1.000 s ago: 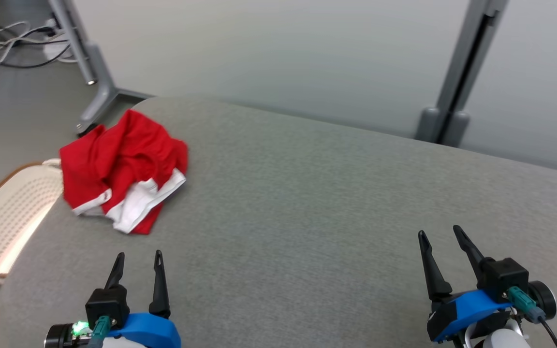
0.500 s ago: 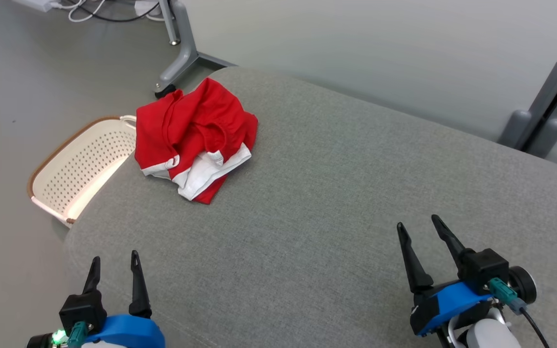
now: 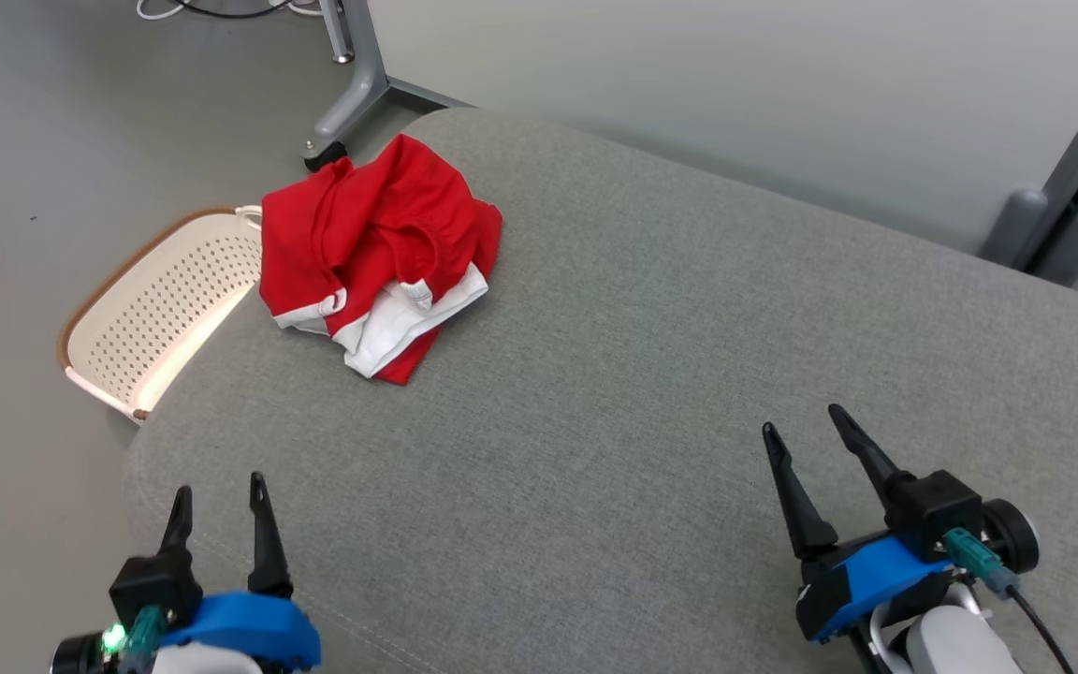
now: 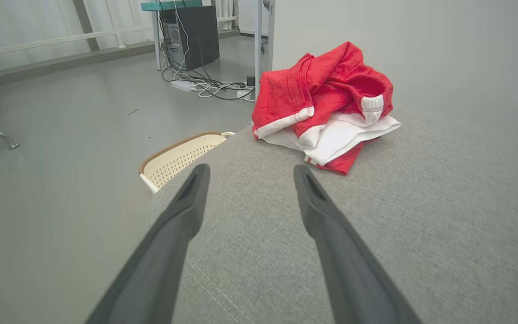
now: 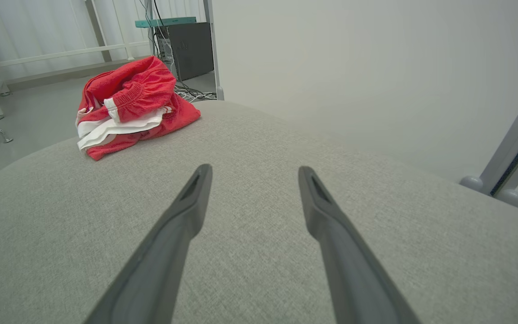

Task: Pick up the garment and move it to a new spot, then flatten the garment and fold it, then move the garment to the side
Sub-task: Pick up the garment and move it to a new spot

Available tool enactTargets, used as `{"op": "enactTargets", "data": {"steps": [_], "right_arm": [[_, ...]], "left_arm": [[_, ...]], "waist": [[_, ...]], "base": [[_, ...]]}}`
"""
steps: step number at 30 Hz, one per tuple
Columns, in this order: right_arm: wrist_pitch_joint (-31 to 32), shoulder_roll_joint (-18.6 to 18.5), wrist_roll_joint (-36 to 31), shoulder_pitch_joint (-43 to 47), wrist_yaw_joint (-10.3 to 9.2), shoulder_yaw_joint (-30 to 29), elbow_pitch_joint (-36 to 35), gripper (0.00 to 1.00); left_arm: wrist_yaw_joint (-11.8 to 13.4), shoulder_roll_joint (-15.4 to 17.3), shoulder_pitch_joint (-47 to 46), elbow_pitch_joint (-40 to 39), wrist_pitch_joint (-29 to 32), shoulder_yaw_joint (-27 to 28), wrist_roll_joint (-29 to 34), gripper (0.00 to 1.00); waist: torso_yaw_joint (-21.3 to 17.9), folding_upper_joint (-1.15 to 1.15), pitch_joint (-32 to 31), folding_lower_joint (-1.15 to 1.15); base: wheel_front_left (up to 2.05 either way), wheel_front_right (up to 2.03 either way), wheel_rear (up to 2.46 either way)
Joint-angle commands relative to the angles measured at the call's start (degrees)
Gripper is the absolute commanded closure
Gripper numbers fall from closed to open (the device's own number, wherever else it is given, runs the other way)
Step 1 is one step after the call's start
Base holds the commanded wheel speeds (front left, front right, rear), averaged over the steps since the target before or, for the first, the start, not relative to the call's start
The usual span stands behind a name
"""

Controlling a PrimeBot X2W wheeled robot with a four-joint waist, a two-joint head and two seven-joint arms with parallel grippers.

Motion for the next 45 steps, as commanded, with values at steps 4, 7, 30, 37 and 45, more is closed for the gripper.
{"op": "enactTargets", "data": {"steps": [4, 7, 30, 37, 45], "right_arm": [[-0.22, -1.36, -0.3, 0.28, 0.01, -0.24, -1.08, 0.0], [-0.23, -2.39, -0.24, -1.38, 0.01, 1.12, -2.34, 0.0], [-0.22, -11.98, 3.3, -10.32, 0.01, 8.98, -10.29, 0.0], [-0.1, -13.13, 3.71, -11.23, 0.0, 9.31, -11.25, 0.0], [-0.09, -12.91, 4.11, -11.72, 0.0, 8.65, -11.75, 0.0]], "left_arm": [[-0.81, -0.06, -4.53, 2.0, -0.3, 0.03, -0.37, 0.0], [-1.39, -0.08, -8.26, 3.75, -0.29, 0.73, 0.27, 0.0], [6.07, 7.12, -34.88, 20.0, -0.24, 9.62, 3.67, 0.0], [8.32, 9.89, -39.01, 25.2, -0.24, 10.74, 4.0, 0.0], [6.44, 11.09, -41.15, 25.87, -0.24, 10.54, 3.62, 1.0]], "waist": [[-0.71, 0.0, 1.94, 0.0], [-2.47, 0.0, 4.54, 0.0], [-13.57, 0.0, 22.42, 0.0], [-15.24, 0.0, 25.22, 0.0], [-15.89, 0.0, 25.99, 0.0]], "base": [[0.0, 0.0, 0.0], [0.0, 0.0, 0.0], [0.0, 0.0, 0.0], [0.0, 0.0, 0.0], [0.0, 0.0, 0.0]]}}
